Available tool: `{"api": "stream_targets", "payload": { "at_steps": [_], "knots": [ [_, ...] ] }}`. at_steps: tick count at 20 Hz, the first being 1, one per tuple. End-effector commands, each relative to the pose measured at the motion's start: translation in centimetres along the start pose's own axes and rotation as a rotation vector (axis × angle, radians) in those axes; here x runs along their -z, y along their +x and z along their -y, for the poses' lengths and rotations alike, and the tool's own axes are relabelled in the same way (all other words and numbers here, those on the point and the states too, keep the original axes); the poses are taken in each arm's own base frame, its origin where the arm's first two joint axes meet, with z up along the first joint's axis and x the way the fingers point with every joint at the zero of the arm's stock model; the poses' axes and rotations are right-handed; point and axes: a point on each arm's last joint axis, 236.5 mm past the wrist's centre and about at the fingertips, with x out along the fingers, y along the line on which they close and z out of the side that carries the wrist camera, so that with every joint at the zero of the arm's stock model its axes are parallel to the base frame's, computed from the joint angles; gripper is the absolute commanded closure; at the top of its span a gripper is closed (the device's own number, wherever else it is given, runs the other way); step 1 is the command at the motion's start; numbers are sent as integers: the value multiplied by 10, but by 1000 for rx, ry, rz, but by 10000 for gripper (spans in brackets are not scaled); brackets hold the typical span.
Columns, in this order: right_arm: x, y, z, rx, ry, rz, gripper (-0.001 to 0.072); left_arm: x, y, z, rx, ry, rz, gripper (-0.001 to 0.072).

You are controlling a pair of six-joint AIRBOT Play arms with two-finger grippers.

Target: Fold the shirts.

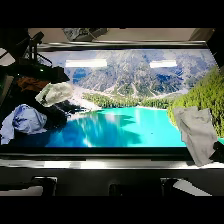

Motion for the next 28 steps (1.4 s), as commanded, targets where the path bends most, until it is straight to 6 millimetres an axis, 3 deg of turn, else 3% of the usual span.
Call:
{"api": "stream_targets", "payload": {
  "at_steps": [1,2,3,4,5,6,8,9,10,11,12,13,14,15,16,17,18,19,20,21,24,28],
  "knots": [
    [14,12,6,31,12,-36,665,1,1,1,1,1,-3,669],
    [16,11,10,52,24,-39,662,1,1,1,1,2,-3,669],
    [13,8,13,65,25,-21,486,0,1,1,1,1,-1,669],
    [6,0,14,74,23,6,207,0,0,0,0,1,0,669],
    [-2,-15,17,88,-3,38,42,0,-1,0,0,1,2,669],
    [-16,-41,24,122,-36,100,41,-2,-3,1,0,4,6,669],
    [-63,-122,35,220,-60,348,81,-11,-12,3,-10,24,38,670],
    [-94,-180,32,294,-100,533,117,-21,-19,-3,-52,45,74,671],
    [-122,-237,16,365,-165,719,117,-34,-28,-13,-130,82,118,671],
    [-146,-296,-19,428,-267,912,116,-46,-37,-32,-254,108,156,672],
    [-160,-337,-68,452,-377,1059,116,-51,-45,-53,-391,108,168,672],
    [-165,-356,-122,436,-483,1145,116,-49,-50,-75,-529,105,152,671],
    [-164,-351,-184,390,-605,1170,113,-40,-50,-91,-613,79,110,669],
    [-156,-326,-235,338,-718,1113,110,-18,-38,-98,-627,33,21,646],
    [-143,-284,-273,292,-813,984,91,13,-22,-101,-608,-3,-106,433],
    [-129,-234,-300,253,-881,820,91,58,-5,-103,-585,-47,-274,70],
    [-110,-181,-318,214,-947,631,91,100,8,-103,-550,-58,-417,17],
    [-91,-136,-327,181,-1005,461,93,138,22,-98,-491,-63,-503,29],
    [-73,-100,-331,156,-1049,319,95,162,32,-91,-443,-80,-503,35],
    [-65,-80,-333,158,-1067,251,95,173,39,-86,-411,-111,-441,39],
    [-64,-67,-338,185,-1078,240,94,161,38,-85,-406,-174,-192,40],
    [-58,-66,-330,203,-1074,196,95,151,32,-82,-401,-166,-151,37]
  ]
}}
